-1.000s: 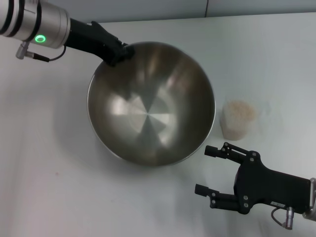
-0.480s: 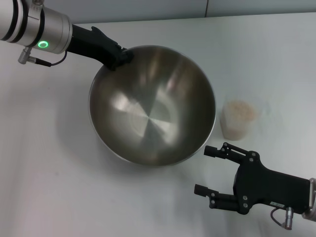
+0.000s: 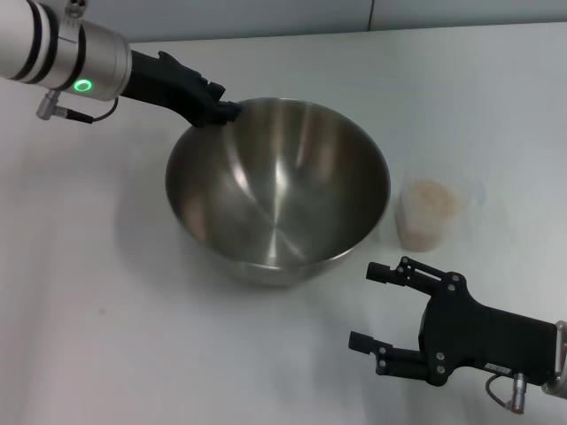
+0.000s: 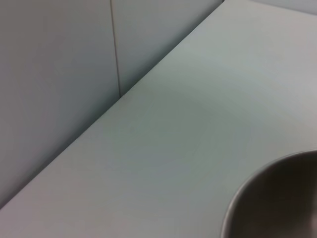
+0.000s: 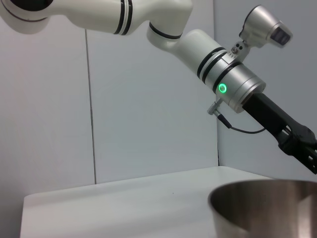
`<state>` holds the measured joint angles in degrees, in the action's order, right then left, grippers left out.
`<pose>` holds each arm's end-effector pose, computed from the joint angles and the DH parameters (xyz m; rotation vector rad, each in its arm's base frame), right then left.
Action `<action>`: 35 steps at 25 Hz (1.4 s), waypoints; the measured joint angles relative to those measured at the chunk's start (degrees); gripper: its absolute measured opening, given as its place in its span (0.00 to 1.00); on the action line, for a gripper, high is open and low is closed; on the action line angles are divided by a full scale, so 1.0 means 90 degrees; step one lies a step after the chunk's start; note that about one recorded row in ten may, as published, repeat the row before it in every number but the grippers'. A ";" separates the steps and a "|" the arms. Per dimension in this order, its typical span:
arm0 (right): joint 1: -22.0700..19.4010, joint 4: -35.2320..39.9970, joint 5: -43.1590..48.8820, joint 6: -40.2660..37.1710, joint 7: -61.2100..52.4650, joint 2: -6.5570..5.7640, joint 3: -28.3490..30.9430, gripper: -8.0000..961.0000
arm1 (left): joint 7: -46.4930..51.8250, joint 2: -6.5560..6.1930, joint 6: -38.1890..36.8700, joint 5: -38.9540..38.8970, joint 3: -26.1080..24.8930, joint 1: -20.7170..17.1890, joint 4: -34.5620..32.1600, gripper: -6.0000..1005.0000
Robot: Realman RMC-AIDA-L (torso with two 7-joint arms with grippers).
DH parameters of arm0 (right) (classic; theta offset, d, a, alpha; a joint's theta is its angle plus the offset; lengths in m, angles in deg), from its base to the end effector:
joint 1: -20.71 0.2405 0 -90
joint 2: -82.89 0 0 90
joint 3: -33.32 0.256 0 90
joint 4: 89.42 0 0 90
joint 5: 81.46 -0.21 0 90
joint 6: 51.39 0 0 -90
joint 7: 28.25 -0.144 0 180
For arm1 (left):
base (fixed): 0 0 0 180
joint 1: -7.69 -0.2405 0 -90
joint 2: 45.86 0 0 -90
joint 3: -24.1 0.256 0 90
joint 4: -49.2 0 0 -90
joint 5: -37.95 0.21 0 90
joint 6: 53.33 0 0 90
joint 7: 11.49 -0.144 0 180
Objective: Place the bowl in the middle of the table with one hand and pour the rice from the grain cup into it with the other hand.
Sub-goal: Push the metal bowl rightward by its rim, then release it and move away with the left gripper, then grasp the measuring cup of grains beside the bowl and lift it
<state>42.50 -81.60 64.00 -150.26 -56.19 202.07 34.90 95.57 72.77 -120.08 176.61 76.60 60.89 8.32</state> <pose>0.3005 0.2096 -0.0599 -2.5917 0.2399 1.0026 -0.1665 0.4432 -0.0177 -2.6952 -0.5235 0.0116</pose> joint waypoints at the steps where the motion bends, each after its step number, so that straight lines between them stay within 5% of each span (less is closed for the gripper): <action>1: -0.0004 0.0001 0.0000 0.0000 0.0000 0.0000 0.0000 0.85 | 0.0005 0.0004 0.0048 -0.0010 0.0055 -0.0011 0.0004 0.24; 11: -0.0018 0.0000 0.0000 -0.0006 0.0000 0.0000 0.0000 0.85 | 0.0072 0.0012 0.0055 -0.0096 0.0058 -0.0014 -0.0058 0.47; 20: -0.0003 -0.0009 0.0000 0.0000 0.0000 0.0000 0.0000 0.85 | 0.0084 0.0007 0.0020 -0.0096 0.0065 -0.0022 -0.0066 0.87; 31: -0.0008 -0.0010 0.0000 0.0000 -0.0001 0.0000 0.0000 0.85 | 0.0058 0.0002 -0.0083 -0.0186 0.0064 -0.0070 -0.0088 0.87; 35: -0.0014 -0.0010 0.0000 -0.0001 -0.0001 -0.0001 0.0000 0.85 | -0.0427 -0.0038 -0.0320 -0.1225 0.0017 -0.0496 -0.0290 0.87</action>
<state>42.37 -81.69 64.00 -150.27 -56.20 202.06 34.90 91.73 72.43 -122.96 165.58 76.75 56.42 5.72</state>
